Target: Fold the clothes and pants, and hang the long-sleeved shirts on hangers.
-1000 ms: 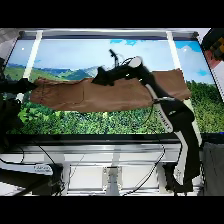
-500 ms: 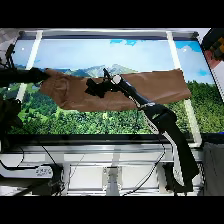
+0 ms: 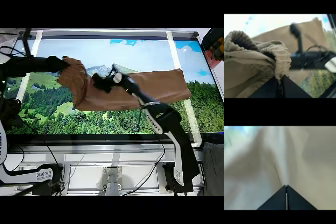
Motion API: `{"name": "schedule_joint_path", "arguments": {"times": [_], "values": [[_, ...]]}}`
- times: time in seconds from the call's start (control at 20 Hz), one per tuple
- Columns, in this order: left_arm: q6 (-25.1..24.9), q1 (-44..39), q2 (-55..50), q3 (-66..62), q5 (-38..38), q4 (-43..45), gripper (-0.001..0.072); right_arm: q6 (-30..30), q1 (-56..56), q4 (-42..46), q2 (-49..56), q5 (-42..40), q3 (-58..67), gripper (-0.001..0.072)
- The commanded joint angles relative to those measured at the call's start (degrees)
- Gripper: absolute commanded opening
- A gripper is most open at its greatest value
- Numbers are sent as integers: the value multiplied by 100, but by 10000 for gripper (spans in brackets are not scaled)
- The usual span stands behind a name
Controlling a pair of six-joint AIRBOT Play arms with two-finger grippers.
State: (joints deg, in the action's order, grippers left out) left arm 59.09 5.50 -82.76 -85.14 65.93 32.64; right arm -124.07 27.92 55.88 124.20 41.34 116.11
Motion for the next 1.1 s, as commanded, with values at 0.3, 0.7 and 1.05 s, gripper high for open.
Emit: {"name": "schedule_joint_path", "arguments": {"times": [0.3, 0.7, 1.05], "values": [[361, -2247, -750, -15, -1895, -37, 15, 487, -2072, 1921, -2044, 1443, 2, 9], [350, -3729, -1915, -20, -4671, -1445, 527, 1239, -2218, 1882, -2575, 2514, 0, 311], [350, -3204, -1547, -31, -4680, -1449, 188, 1858, -2249, 1847, -2575, 2658, 0, 8]]}}
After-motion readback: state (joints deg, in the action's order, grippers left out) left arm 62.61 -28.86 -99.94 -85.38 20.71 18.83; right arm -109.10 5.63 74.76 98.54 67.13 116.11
